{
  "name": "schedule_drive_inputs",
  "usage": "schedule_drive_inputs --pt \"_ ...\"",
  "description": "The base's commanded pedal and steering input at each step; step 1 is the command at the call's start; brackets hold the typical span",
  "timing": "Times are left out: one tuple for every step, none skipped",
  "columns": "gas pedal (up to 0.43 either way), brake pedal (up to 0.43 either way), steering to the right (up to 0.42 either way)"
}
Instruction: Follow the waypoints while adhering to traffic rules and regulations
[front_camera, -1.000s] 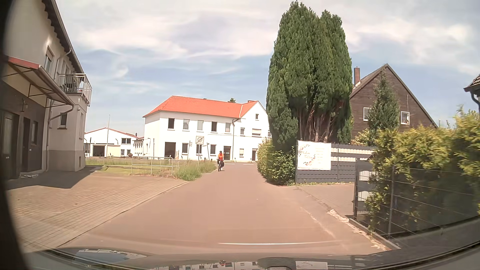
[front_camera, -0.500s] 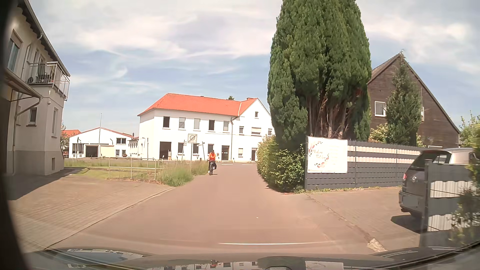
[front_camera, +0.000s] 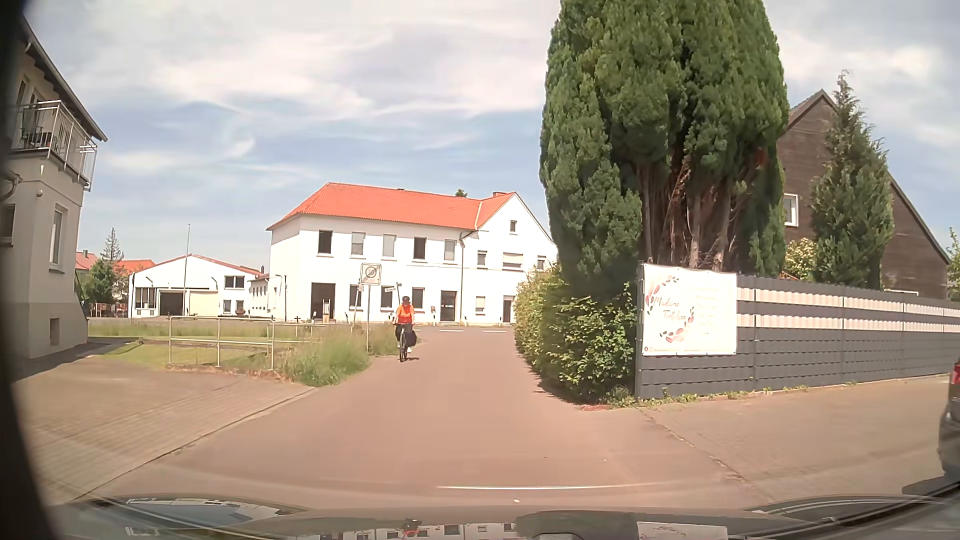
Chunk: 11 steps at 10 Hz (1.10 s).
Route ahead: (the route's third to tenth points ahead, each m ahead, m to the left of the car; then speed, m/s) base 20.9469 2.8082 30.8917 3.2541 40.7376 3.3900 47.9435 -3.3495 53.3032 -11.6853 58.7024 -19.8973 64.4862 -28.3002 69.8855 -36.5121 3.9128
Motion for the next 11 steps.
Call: schedule_drive_inputs --pt "0.000 0.189 0.000" --pt "0.000 0.189 -0.001" --pt "0.000 0.183 -0.001" --pt "0.000 0.183 -0.001" --pt "0.000 0.183 0.000" --pt "0.000 0.177 -0.001" --pt "0.000 0.177 -0.001" --pt "0.000 0.171 -0.001" --pt "0.000 0.159 -0.001" --pt "0.000 0.128 -0.003" --pt "0.000 0.000 -0.005"
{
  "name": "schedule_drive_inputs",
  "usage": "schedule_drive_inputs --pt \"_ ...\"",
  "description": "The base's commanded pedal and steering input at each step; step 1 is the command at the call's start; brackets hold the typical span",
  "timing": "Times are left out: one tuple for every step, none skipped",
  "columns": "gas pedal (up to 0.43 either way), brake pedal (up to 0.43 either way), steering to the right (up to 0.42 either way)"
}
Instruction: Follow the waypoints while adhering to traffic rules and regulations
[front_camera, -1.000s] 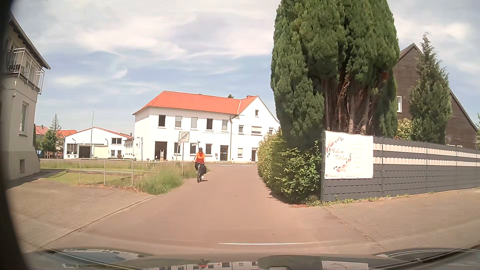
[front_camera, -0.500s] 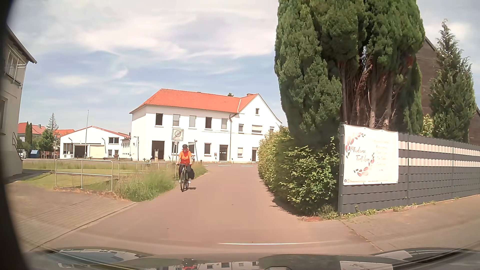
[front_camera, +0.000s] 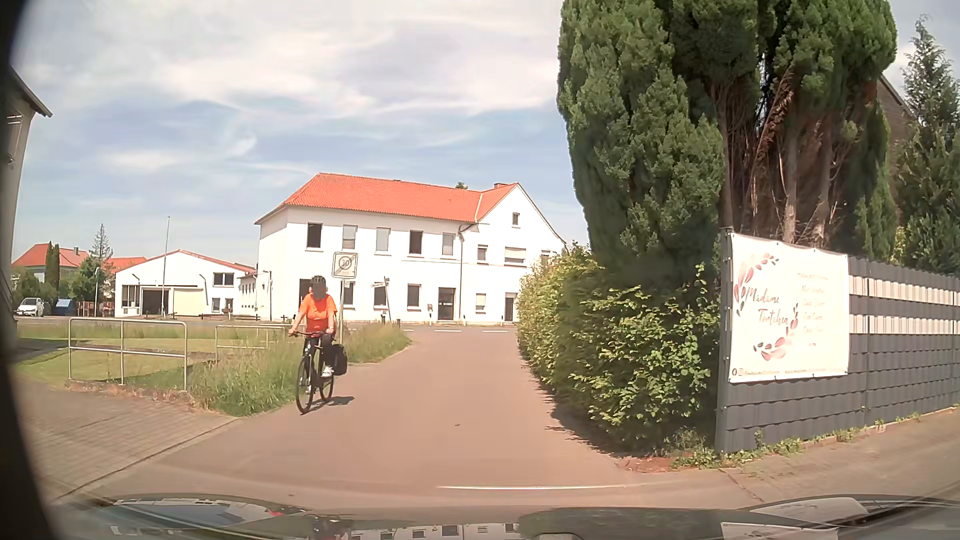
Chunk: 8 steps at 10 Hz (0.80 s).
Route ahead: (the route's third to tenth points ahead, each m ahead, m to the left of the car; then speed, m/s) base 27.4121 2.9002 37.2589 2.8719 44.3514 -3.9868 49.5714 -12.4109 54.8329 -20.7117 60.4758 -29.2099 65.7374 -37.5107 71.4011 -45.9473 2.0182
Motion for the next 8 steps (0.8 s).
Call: schedule_drive_inputs --pt "0.000 0.000 -0.009" --pt "0.000 0.000 -0.013" --pt "0.047 0.000 -0.020" --pt "0.087 0.000 -0.033" --pt "0.118 0.000 -0.046" --pt "0.138 0.000 -0.067" --pt "0.169 0.000 -0.094" --pt "0.189 0.000 -0.117"
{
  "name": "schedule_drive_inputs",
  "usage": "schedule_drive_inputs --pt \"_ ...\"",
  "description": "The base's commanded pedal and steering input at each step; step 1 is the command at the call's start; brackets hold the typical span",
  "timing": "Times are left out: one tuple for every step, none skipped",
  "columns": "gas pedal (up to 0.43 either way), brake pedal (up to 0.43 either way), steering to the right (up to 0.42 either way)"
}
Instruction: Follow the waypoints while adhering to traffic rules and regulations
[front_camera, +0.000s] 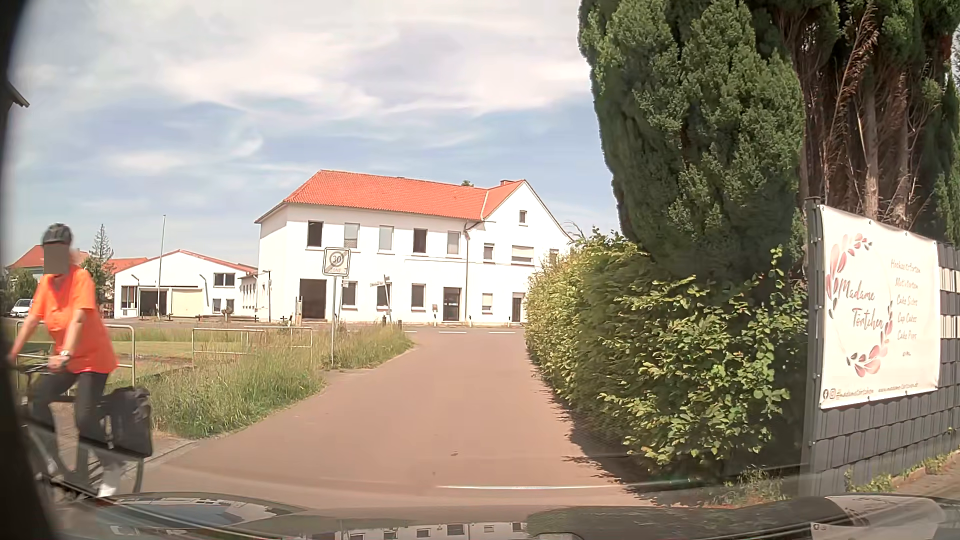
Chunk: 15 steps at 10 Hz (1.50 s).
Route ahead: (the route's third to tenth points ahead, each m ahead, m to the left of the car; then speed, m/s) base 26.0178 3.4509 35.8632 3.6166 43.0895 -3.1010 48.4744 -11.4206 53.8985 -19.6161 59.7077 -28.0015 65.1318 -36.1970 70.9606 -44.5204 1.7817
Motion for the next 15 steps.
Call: schedule_drive_inputs --pt "0.220 0.000 -0.153" --pt "0.248 0.000 -0.188" --pt "0.260 0.000 -0.219" --pt "0.268 0.000 -0.250" --pt "0.268 0.000 -0.280" --pt "0.268 0.000 -0.303" --pt "0.268 0.000 -0.316" --pt "0.268 0.000 -0.316" --pt "0.268 0.000 -0.293" --pt "0.268 0.000 -0.267" --pt "0.268 0.000 -0.227" --pt "0.268 0.000 -0.190" --pt "0.268 0.000 -0.139" --pt "0.268 0.000 -0.100" --pt "0.268 0.000 -0.048"
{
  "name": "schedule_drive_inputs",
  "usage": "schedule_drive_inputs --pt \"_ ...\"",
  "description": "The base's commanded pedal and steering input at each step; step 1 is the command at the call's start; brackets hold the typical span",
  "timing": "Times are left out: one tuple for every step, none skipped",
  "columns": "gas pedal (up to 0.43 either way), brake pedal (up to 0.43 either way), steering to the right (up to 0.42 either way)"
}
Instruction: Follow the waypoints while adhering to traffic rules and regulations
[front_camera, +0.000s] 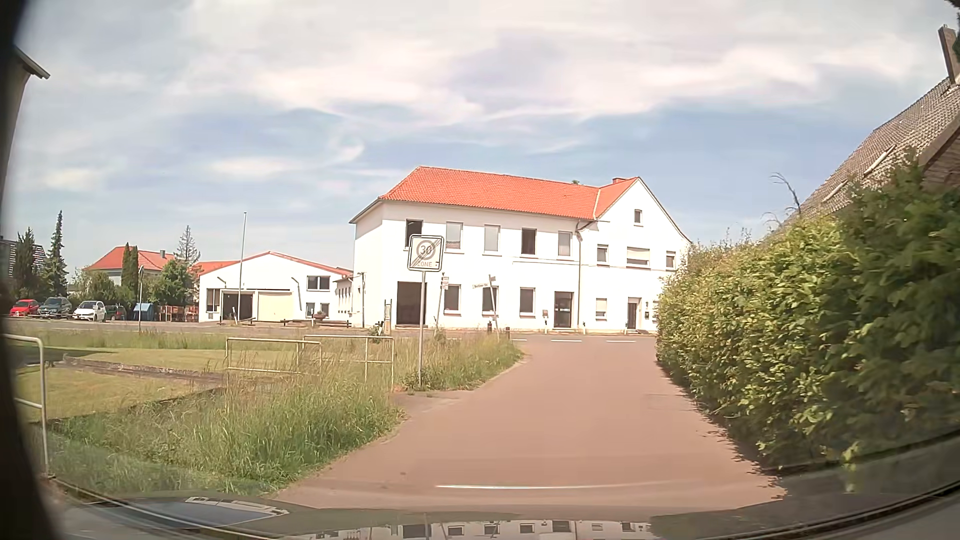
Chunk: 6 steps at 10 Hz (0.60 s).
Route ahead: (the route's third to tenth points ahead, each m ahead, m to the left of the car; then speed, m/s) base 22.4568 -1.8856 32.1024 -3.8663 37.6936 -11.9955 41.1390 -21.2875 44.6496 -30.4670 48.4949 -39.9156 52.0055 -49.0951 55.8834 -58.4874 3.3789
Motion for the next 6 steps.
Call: schedule_drive_inputs --pt "0.268 0.000 -0.003" --pt "0.280 0.000 0.040" --pt "0.280 0.000 0.065" --pt "0.280 0.000 0.087" --pt "0.280 0.000 0.098" --pt "0.280 0.000 0.106"
